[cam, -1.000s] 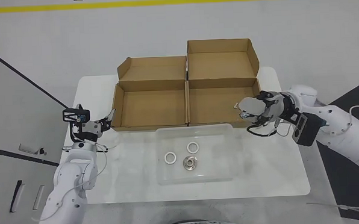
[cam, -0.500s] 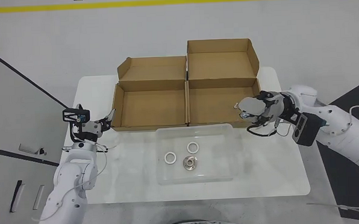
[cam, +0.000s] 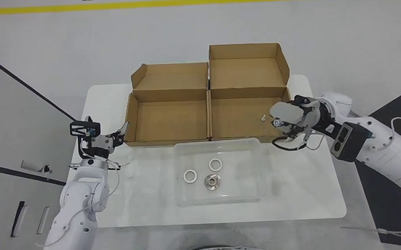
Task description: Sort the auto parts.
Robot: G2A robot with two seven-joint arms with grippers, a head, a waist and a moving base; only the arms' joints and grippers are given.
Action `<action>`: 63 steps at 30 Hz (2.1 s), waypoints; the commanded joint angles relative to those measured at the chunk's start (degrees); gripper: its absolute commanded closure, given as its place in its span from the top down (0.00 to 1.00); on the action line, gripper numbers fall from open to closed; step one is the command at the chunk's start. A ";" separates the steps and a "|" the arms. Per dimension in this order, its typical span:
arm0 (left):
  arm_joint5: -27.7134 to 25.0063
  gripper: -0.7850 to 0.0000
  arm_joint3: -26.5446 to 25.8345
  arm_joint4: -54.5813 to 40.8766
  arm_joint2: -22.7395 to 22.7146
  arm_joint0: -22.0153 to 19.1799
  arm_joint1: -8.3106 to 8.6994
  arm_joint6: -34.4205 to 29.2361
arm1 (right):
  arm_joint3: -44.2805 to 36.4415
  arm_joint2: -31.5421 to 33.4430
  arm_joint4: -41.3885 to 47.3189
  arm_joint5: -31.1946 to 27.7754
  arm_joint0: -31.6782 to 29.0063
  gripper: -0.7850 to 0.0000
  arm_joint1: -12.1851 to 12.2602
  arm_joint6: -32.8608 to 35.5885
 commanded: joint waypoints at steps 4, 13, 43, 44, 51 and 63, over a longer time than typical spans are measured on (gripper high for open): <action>0.00 1.00 0.00 0.00 0.00 0.00 0.00 0.00 | -0.90 1.09 -0.38 -0.13 0.14 0.00 -0.88 0.16; 0.00 1.00 0.00 0.00 0.00 0.00 0.00 0.00 | -1.47 0.60 -2.43 -0.86 3.50 0.00 -3.36 0.89; 0.00 1.00 0.00 0.00 0.00 0.00 0.00 0.00 | 1.32 -4.37 -3.61 0.61 14.77 0.00 -10.68 -0.58; 0.00 1.00 0.00 0.00 0.00 0.00 0.00 0.00 | 1.38 -4.27 -3.62 0.61 14.91 0.00 -10.85 -0.58; 0.00 1.00 0.00 0.00 0.00 0.00 0.00 0.00 | 1.71 -3.63 -3.75 0.61 15.48 0.00 -12.09 -0.58; 0.00 1.00 0.00 0.00 0.00 0.00 0.00 0.00 | 1.91 -2.17 -5.08 0.61 17.35 0.00 -14.49 -0.58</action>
